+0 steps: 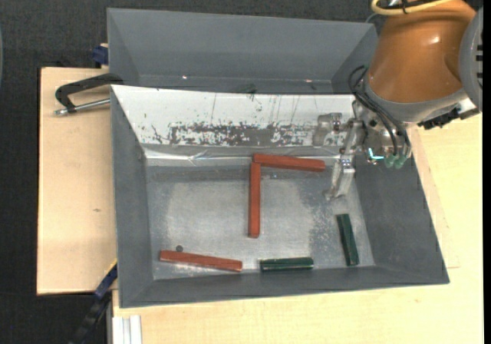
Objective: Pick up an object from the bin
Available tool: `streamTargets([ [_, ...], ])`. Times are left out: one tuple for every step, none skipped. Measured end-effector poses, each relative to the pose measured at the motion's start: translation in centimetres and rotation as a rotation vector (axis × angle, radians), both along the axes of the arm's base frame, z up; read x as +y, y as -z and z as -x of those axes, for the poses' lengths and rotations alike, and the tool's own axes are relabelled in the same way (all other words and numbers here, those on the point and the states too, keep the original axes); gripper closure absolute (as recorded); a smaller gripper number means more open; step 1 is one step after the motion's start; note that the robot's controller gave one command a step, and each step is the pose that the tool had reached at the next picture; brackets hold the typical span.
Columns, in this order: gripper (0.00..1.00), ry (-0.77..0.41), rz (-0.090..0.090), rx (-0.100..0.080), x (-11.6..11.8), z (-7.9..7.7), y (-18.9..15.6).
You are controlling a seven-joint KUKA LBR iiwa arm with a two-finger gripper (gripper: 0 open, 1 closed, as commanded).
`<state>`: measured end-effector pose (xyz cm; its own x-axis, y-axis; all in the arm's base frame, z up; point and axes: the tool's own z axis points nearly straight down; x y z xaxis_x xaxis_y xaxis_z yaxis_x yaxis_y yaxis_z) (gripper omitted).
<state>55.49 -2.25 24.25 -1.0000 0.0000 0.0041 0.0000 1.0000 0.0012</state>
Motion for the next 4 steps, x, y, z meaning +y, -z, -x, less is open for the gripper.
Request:
streamTargets([
  [0.0,0.0,0.0,-0.008,0.0,-0.1,-0.4],
  [0.0,-0.017,0.001,-0.013,2.5,0.6,4.9],
  [0.0,-0.026,0.0,-0.007,3.2,2.5,10.6],
  [0.0,-0.204,0.0,-0.006,4.9,4.0,12.8],
])
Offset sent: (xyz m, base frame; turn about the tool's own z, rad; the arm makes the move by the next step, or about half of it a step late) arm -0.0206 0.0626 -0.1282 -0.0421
